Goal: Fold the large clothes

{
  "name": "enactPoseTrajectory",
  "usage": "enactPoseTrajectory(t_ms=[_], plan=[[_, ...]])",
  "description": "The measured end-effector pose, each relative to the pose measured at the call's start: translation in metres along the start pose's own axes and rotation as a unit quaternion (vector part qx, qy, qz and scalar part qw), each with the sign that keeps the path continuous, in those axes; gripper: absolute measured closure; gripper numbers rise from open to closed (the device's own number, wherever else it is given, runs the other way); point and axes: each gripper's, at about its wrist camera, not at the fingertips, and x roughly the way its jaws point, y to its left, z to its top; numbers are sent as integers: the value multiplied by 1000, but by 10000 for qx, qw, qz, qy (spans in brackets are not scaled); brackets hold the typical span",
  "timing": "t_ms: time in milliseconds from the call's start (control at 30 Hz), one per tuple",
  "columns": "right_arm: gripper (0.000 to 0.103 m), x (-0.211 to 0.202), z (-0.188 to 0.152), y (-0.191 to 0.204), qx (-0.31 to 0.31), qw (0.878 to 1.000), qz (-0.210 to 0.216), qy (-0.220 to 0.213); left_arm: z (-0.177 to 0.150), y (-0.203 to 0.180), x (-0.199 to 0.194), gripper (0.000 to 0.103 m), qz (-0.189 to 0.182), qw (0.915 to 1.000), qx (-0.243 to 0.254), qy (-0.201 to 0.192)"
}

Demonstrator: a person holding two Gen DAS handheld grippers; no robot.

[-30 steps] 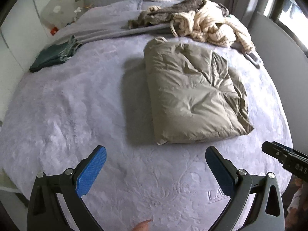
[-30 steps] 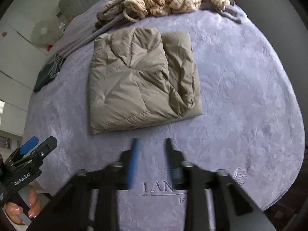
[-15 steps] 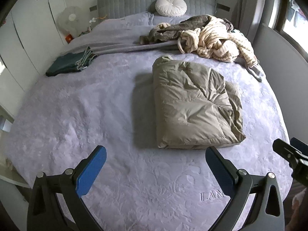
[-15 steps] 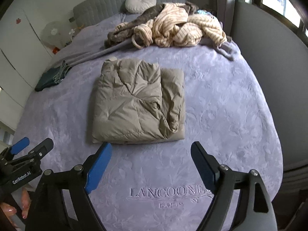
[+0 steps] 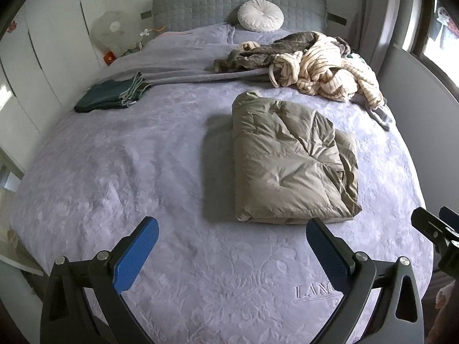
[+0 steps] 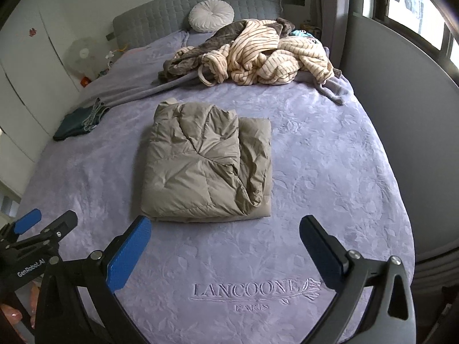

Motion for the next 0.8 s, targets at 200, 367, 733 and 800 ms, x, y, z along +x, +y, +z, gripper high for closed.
enactPoseTrajectory(t_ms=[200,367,733,800], plan=[[0,-2,-2,-2,30,10000,-21,-1,0,2,-1,0,6,10000,-13,2],[0,-3,-3,-2,26,10000,-12,-2,-1,2,-1,0,12,10000,-11,8],[0,-3,-4,0,49,10000,-29,-5,-1,3,-1,0,7,10000,-15,10],[0,-4,-4,0,50,10000,-32,-7,-1,3,-1,0,10,10000,-14,11]])
